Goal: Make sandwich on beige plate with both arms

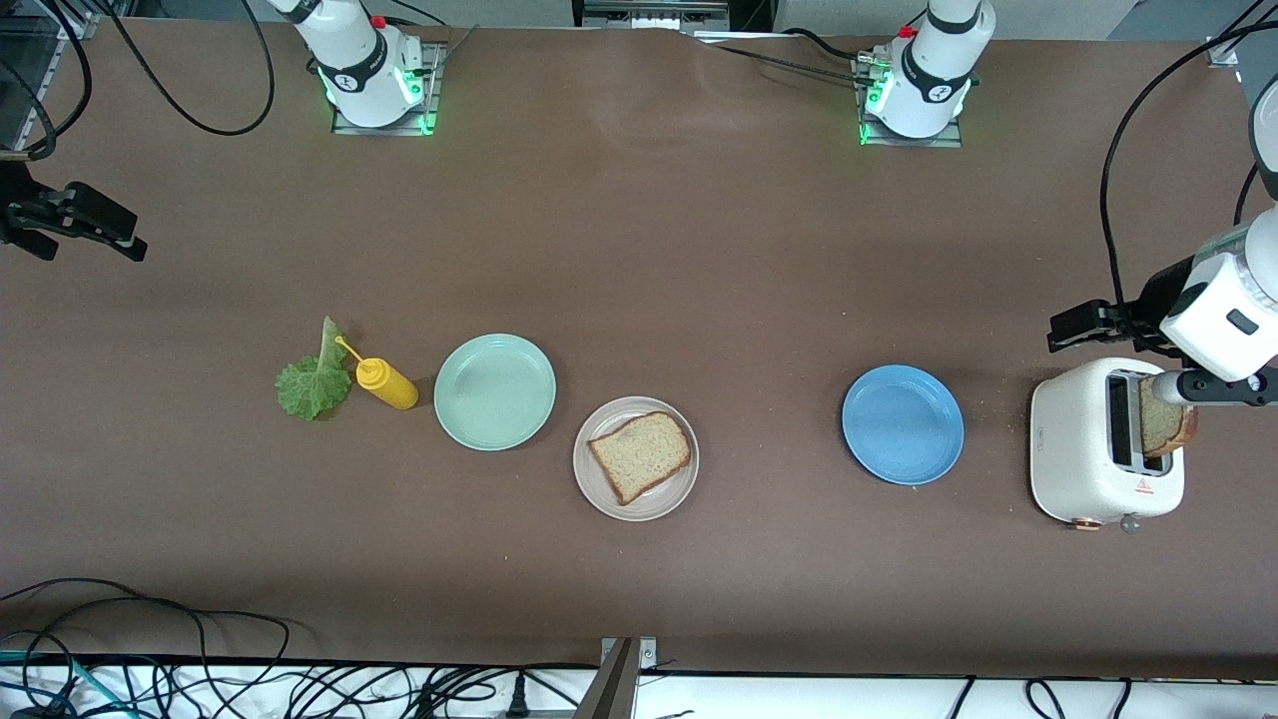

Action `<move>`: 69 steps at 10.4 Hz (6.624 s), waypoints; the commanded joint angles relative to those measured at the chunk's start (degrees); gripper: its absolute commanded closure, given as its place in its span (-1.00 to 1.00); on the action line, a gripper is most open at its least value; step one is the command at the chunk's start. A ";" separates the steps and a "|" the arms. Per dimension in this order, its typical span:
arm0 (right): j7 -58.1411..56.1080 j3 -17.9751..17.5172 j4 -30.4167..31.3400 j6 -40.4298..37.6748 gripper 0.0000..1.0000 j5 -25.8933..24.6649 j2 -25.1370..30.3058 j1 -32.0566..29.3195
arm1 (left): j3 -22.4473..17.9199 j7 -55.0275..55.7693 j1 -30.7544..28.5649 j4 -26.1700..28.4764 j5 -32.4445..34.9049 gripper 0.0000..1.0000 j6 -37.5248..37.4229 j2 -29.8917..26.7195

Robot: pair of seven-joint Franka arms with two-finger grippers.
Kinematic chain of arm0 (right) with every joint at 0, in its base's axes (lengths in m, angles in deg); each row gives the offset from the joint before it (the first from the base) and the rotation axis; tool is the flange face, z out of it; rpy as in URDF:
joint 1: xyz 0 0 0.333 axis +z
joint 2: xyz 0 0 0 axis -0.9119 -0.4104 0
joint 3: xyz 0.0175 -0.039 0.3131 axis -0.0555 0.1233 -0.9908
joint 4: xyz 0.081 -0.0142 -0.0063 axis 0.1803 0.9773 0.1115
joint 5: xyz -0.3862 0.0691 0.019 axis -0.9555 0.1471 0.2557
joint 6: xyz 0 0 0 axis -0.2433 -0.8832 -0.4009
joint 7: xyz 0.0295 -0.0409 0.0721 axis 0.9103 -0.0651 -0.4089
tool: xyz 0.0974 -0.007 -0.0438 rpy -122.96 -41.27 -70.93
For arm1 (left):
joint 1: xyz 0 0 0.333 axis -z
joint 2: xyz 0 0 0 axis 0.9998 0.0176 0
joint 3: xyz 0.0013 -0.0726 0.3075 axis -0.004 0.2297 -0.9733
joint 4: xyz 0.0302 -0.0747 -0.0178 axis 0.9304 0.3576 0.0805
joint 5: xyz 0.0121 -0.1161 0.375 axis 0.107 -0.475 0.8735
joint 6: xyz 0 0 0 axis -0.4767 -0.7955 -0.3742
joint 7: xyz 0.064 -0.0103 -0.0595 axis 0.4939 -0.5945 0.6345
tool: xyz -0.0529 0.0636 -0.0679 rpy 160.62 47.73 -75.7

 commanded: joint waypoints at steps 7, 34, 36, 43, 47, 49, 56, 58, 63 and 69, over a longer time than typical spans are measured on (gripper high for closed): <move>0.50 -0.30 -0.84 1.79 -1.00 3.35 -6.12 -0.60 | 0.35 -0.48 -0.08 0.60 2.00 -1.00 -0.19 -1.54; -0.73 0.49 31.33 47.49 1.00 8.36 -23.88 -0.96 | 0.08 -0.92 0.00 0.78 2.09 -1.00 -0.19 -1.28; -0.82 0.58 27.57 42.52 1.00 8.36 -23.44 -0.95 | 0.08 -0.92 0.09 0.78 2.09 -1.00 -0.19 -1.28; 7.94 0.40 -3.95 4.74 1.00 7.13 -22.65 2.54 | 0.08 -0.92 0.18 0.78 2.09 -1.00 -0.10 -1.28; 27.95 -0.82 -9.62 3.96 1.00 8.10 -22.82 12.81 | 0.08 -0.84 0.27 0.78 2.09 -1.00 -0.10 -1.19; 39.47 -0.91 -9.63 11.33 1.00 8.36 -24.13 19.67 | 0.08 -0.84 0.27 0.87 2.09 -1.00 -0.10 -1.19; 59.18 -4.67 -15.41 55.95 1.00 10.63 -45.36 34.20 | 0.08 -0.84 0.27 0.87 2.09 -1.00 -0.10 -1.19; 61.31 -5.66 -18.40 63.63 1.00 11.09 -52.23 34.20 | 0.08 -0.84 0.27 0.87 2.09 -1.00 -0.10 -1.19; 58.77 -7.68 -20.62 65.25 -1.00 6.97 -54.56 34.38 | 0.08 -0.84 0.27 0.87 2.09 -1.00 -0.10 -1.19; 49.05 -2.25 -19.74 32.60 -1.00 2.91 -39.46 33.85 | 0.08 -0.84 0.35 0.87 2.09 -1.00 -0.10 -1.10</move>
